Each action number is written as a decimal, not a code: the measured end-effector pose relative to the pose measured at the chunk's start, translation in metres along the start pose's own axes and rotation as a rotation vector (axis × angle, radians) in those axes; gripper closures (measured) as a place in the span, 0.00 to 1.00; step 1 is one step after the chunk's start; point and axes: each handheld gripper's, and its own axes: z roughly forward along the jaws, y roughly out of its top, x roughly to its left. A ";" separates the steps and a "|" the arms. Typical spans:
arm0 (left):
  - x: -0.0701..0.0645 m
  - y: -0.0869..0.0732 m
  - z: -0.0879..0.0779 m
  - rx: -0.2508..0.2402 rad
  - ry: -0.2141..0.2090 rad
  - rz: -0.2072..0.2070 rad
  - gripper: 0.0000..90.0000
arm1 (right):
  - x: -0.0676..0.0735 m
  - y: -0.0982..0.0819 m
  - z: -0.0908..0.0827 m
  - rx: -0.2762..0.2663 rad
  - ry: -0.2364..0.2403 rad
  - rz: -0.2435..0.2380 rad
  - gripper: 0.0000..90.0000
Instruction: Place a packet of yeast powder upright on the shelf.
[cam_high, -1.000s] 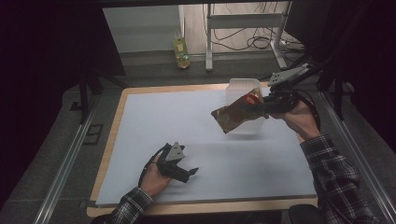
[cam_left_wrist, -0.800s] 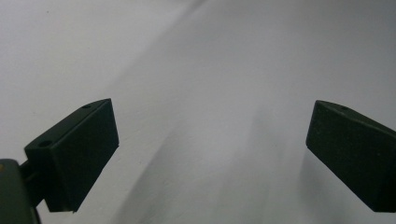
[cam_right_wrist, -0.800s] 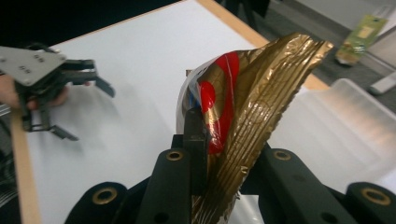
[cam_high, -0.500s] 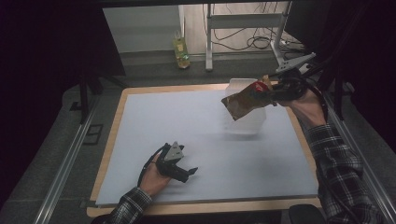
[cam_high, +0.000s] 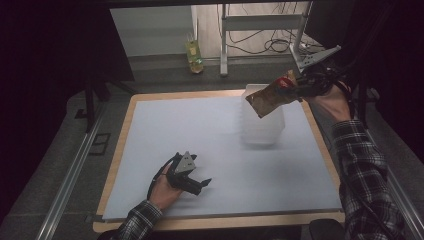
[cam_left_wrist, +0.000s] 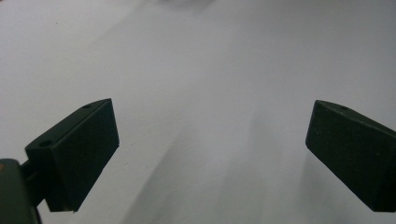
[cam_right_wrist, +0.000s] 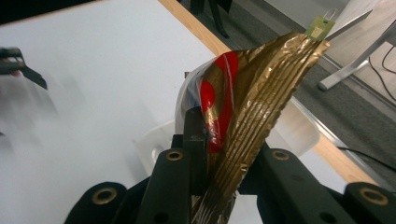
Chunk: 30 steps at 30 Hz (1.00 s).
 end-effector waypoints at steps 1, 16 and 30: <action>0.000 0.000 0.000 0.001 -0.002 -0.001 0.03 | -0.003 0.000 0.001 0.003 0.000 -0.011 0.87; 0.002 -0.002 0.000 0.009 -0.004 -0.011 0.03 | -0.028 -0.013 0.025 0.078 0.001 -0.120 0.87; 0.003 -0.003 0.000 0.013 0.000 -0.014 0.03 | -0.037 -0.018 0.041 0.121 0.067 -0.195 0.88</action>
